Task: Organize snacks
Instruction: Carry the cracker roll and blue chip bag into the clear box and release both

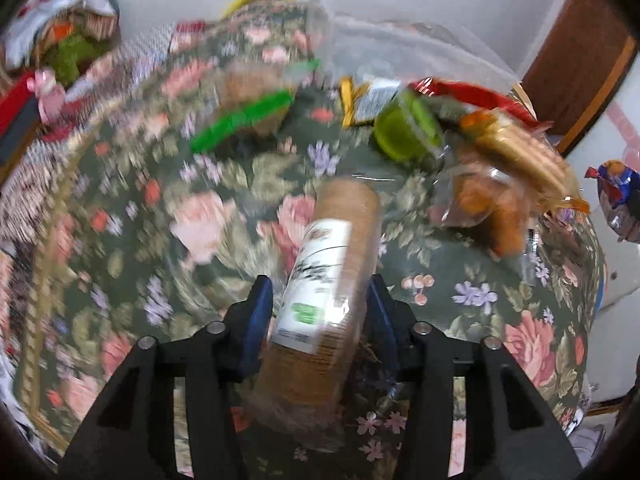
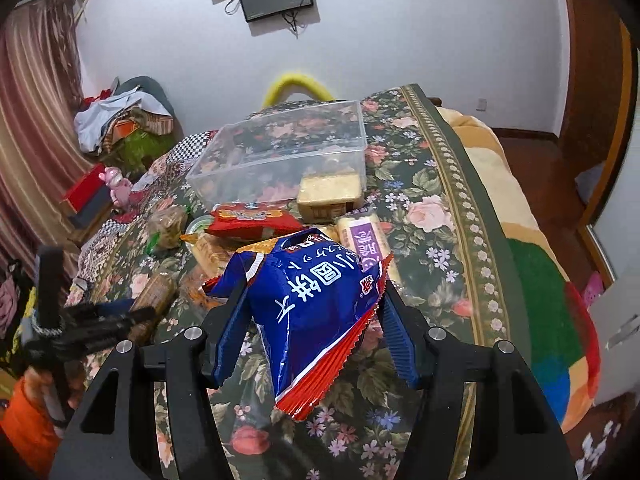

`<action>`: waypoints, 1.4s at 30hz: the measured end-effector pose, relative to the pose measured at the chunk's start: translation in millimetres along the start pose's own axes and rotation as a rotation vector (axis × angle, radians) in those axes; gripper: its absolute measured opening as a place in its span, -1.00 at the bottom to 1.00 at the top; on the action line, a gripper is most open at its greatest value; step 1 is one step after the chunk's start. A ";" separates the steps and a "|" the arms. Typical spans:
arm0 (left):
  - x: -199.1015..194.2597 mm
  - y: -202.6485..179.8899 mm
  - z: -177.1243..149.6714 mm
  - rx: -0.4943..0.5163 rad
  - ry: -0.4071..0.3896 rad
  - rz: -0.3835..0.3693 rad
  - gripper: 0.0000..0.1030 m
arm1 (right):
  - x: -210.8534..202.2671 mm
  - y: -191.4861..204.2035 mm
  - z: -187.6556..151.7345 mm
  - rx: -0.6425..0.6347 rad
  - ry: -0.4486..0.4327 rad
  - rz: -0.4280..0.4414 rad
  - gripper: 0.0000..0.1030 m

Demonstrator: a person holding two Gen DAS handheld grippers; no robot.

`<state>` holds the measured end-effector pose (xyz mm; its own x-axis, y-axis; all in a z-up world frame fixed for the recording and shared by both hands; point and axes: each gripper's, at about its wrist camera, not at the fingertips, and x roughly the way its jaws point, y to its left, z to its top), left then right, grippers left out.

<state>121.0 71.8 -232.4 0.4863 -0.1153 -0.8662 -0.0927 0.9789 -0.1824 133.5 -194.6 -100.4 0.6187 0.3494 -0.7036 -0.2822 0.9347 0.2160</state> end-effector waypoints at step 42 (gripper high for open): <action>-46.4 -60.1 173.5 0.078 -0.296 -0.020 -0.30 | 47.6 10.0 107.6 -0.086 -0.179 -0.065 0.14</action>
<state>254.7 47.7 -100.5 0.7205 -0.0918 -0.6873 -0.0193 0.9882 -0.1521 239.0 -161.6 -58.9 0.7557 0.3018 -0.5812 -0.2941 0.9494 0.1105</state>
